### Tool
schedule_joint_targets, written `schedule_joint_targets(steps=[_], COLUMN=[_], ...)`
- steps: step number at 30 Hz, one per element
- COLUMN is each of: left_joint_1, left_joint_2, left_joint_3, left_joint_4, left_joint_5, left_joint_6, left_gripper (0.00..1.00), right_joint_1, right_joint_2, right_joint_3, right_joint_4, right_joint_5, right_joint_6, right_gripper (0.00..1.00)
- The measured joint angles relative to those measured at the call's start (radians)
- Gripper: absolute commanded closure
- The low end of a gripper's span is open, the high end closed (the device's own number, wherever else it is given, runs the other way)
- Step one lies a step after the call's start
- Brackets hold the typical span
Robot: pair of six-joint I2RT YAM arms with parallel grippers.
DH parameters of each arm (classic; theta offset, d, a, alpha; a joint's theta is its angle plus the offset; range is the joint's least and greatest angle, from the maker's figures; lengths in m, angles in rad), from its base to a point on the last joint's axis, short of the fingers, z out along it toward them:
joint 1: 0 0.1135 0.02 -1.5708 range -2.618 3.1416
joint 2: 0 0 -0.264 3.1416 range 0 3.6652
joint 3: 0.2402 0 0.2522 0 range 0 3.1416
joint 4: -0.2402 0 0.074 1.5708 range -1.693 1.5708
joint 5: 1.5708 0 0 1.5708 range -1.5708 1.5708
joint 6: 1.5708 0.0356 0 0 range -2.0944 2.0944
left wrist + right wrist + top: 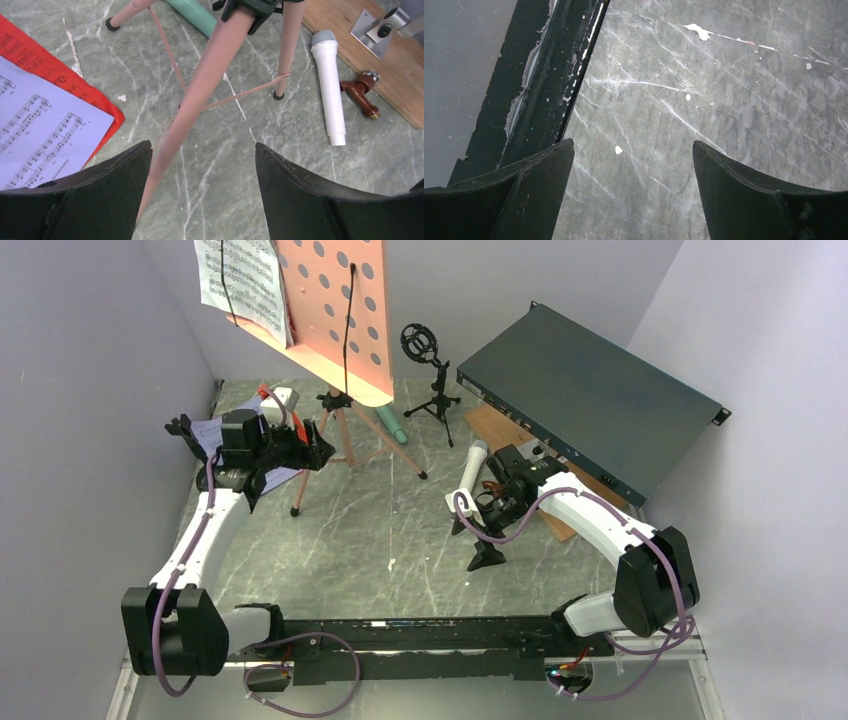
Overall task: Pack up the instrument practice props
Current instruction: Place the sheet music at the center of the board, then adjust the music stand at the center of the board.
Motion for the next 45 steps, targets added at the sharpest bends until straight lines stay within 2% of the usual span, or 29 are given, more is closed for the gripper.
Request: schedule_joint_targets(steps=[8,17,26,30,38,45], left_joint_1=[-0.002,-0.008,-0.059,-0.076,-0.097,-0.098], left_joint_2=[0.077,0.097,0.117,0.117,0.105,-0.031], left_joint_3=[0.006,0.006,0.006,0.006,0.006,0.006], left_joint_4=[0.035,0.068,0.122,0.128,0.056,-0.060], left_joint_5=[0.018,0.055,0.109,0.119,0.068,-0.022], left_joint_6=[0.023,0.014,-0.039,-0.055,-0.082,-0.104], left_gripper=[0.40,0.54,0.56,0.52,0.21,0.15], right_joint_1=[0.000,0.000,0.000,0.000,0.000,0.000], right_joint_2=[0.007,0.007,0.009,0.009,0.009,0.009], right_joint_3=[0.000,0.000,0.000,0.000,0.000,0.000], right_joint_4=[0.000,-0.001,-0.001,-0.001,0.007,0.018], right_joint_5=[0.000,0.000,0.000,0.000,0.009,0.023], right_joint_6=[0.000,0.000,0.000,0.000,0.016,0.028], right_gripper=[0.09,0.09,0.09,0.09,0.09,0.09])
